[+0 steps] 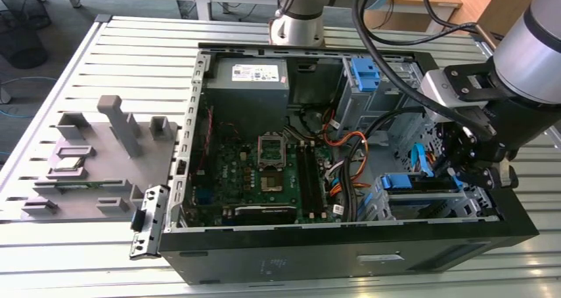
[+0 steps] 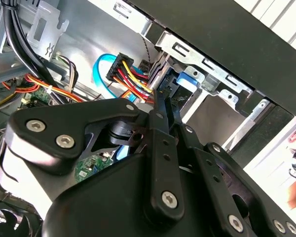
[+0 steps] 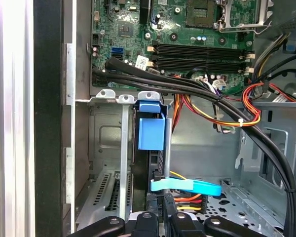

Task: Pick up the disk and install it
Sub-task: 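Insert the second disk wire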

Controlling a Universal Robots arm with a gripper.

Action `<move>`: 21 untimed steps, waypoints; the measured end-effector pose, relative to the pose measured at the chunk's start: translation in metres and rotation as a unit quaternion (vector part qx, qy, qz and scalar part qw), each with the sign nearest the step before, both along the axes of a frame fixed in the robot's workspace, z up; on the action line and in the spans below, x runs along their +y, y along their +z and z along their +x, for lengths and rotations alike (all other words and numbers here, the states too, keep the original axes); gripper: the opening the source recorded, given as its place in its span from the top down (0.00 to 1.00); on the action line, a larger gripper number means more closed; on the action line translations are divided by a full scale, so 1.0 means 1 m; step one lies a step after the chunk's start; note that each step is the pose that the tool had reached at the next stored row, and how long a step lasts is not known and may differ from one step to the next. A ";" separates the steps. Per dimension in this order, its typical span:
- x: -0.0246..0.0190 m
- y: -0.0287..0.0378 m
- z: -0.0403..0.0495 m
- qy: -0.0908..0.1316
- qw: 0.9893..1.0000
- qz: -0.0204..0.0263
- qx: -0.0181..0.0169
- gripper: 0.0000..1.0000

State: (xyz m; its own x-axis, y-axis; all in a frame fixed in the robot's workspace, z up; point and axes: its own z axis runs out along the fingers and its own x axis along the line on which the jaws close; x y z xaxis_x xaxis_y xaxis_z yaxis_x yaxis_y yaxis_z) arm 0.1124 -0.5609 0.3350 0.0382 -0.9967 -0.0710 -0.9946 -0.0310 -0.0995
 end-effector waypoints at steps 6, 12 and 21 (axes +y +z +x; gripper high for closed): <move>-0.0003 -0.0002 0.0000 0.000 1.000 0.000 0.000 0.83; -0.0003 -0.0016 0.0000 0.000 1.000 0.000 0.000 0.83; -0.0003 -0.0027 0.0000 0.000 1.000 0.000 0.000 0.83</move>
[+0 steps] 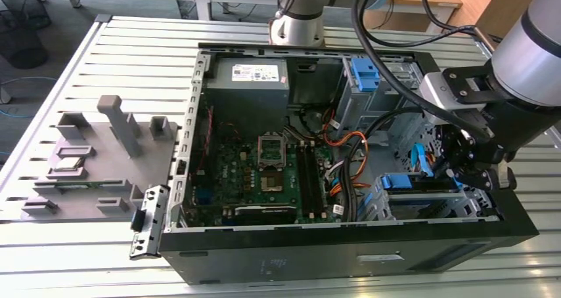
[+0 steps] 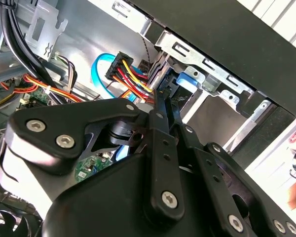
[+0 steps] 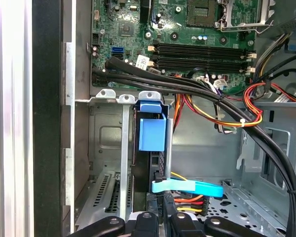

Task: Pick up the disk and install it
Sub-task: 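Insert the second disk wire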

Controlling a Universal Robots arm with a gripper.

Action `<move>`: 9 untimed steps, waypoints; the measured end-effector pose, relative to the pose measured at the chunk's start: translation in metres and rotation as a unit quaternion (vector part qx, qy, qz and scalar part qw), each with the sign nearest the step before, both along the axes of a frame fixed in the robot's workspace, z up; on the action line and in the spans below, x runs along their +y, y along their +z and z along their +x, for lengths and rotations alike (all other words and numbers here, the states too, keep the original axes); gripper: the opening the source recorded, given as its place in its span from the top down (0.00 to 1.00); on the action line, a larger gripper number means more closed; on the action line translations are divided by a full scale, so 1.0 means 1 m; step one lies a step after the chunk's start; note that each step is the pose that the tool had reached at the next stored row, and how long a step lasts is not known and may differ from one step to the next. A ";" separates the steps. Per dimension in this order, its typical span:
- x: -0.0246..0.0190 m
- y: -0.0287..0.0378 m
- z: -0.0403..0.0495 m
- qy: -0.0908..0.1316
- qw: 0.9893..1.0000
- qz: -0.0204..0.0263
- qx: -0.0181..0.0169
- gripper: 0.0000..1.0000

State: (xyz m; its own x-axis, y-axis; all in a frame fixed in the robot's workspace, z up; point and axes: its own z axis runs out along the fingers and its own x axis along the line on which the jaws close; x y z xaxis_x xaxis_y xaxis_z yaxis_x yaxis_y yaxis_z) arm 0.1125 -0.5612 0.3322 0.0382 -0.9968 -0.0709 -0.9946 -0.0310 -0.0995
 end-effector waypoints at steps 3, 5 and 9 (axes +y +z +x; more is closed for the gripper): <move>0.0000 -0.0008 0.0000 0.000 1.000 0.000 0.000 0.83; 0.0000 -0.0011 0.0000 0.000 1.000 0.000 0.000 0.83; 0.0000 -0.0018 0.0000 0.000 1.000 0.000 0.000 0.83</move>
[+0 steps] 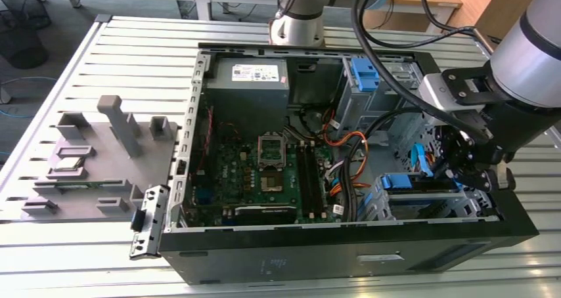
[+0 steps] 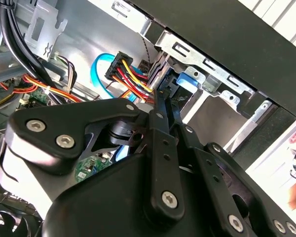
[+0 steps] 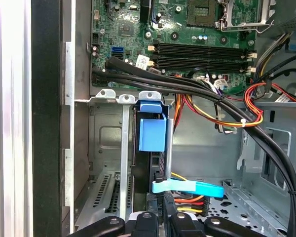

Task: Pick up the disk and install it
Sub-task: 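Insert the second disk wire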

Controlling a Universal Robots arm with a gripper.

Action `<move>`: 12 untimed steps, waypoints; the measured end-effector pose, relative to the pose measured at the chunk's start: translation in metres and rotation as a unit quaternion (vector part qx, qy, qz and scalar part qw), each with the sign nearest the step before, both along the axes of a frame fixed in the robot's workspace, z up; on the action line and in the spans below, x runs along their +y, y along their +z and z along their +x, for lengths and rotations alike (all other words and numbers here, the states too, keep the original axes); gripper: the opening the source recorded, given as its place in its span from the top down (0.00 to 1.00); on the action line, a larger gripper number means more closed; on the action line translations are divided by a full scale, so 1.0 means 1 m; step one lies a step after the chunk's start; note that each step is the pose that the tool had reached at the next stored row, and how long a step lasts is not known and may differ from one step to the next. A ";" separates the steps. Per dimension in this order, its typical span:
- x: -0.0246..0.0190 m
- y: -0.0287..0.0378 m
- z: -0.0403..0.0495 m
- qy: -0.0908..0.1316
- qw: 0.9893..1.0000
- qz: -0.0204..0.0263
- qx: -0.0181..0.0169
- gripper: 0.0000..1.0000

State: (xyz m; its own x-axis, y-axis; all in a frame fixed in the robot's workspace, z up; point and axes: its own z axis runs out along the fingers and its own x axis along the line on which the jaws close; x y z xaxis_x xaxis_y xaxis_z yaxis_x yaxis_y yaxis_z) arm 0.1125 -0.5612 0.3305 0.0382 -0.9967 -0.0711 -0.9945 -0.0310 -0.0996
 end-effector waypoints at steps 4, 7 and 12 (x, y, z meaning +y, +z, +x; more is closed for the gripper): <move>0.0000 -0.0007 0.0000 0.000 1.000 0.000 0.000 0.83; 0.0000 -0.0010 0.0000 0.000 1.000 0.000 0.000 0.83; -0.0001 -0.0017 0.0000 0.000 1.000 0.000 0.000 0.83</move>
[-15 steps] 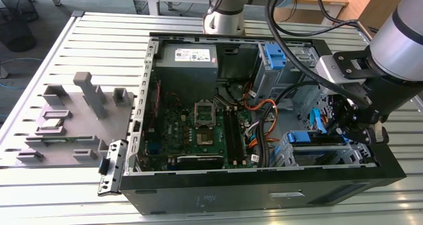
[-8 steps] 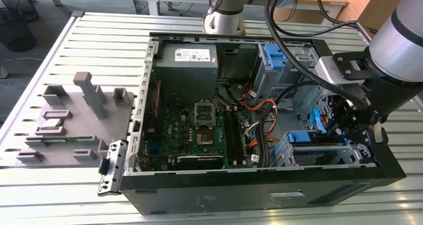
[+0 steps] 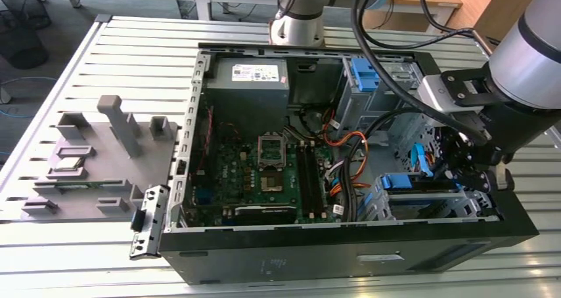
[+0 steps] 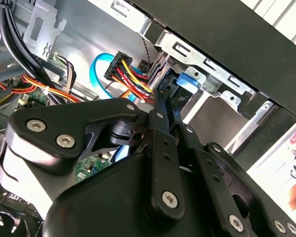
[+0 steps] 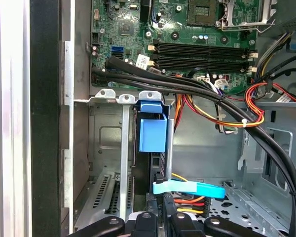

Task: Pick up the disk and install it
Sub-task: 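Insert the second disk wire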

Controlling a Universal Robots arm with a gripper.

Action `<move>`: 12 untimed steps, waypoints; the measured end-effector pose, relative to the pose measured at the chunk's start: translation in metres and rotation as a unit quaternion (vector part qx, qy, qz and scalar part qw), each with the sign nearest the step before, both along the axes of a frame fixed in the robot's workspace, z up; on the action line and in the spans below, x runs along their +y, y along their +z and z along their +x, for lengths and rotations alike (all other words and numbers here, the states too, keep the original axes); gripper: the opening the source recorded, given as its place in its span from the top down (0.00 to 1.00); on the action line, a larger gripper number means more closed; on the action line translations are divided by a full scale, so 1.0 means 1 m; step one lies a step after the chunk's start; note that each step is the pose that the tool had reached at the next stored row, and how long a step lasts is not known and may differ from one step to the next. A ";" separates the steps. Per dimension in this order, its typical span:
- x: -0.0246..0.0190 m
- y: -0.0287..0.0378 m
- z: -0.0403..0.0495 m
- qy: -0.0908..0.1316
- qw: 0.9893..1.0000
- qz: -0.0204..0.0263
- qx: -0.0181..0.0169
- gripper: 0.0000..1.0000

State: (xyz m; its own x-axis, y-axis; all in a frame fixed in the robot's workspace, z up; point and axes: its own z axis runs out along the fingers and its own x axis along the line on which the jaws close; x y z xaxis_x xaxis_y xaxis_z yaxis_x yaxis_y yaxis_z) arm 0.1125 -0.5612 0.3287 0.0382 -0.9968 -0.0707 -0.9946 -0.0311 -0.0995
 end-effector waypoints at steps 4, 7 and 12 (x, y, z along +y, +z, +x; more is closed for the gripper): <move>0.0000 -0.0001 0.0000 0.000 1.000 0.000 0.000 0.83; 0.0001 -0.0009 0.0000 0.000 1.000 0.001 0.000 0.83; 0.0000 -0.0003 0.0000 0.000 1.000 0.000 0.000 0.75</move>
State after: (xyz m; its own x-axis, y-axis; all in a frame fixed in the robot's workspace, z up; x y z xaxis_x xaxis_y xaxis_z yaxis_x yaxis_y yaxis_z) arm 0.1125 -0.5612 0.3285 0.0382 -0.9968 -0.0709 -0.9946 -0.0310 -0.0995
